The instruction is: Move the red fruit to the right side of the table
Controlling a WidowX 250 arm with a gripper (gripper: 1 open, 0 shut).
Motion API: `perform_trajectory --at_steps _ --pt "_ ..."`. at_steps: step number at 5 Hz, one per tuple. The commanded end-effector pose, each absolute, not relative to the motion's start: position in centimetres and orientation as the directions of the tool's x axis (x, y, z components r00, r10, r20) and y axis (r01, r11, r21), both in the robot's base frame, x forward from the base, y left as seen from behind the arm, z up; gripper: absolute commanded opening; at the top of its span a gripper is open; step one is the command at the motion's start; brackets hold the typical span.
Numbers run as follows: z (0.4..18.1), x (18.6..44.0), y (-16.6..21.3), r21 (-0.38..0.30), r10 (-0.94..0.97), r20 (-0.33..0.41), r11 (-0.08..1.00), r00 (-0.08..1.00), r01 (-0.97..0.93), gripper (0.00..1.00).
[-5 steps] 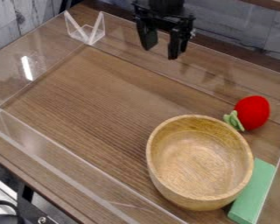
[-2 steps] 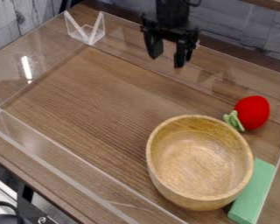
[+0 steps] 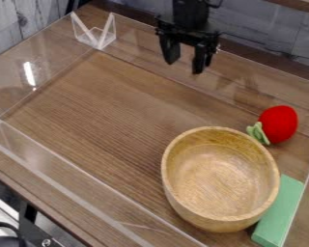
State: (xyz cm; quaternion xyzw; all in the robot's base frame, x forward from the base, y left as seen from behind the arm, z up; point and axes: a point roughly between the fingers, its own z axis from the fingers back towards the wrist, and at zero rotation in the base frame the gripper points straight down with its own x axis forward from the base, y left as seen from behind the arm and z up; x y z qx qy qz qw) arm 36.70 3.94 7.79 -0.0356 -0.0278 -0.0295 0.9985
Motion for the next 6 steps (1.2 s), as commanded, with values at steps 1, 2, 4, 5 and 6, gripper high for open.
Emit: perform_trajectory --at_steps 1,2,4,5,6 --pt "11.3 37.4 4.8 -0.051 -0.05 0.147 0.997 0.988 0.058 0.0" --pt "11.4 37.4 6.2 -0.049 -0.015 0.151 0.999 0.988 0.022 0.0" --pt "13.8 35.2 7.3 -0.067 0.013 0.188 0.998 0.982 -0.001 0.0" --pt "12.9 34.2 6.8 -0.06 0.008 0.186 0.998 0.983 0.004 0.0" --pt "13.9 33.9 5.2 -0.06 -0.063 0.201 0.995 0.978 0.077 0.0"
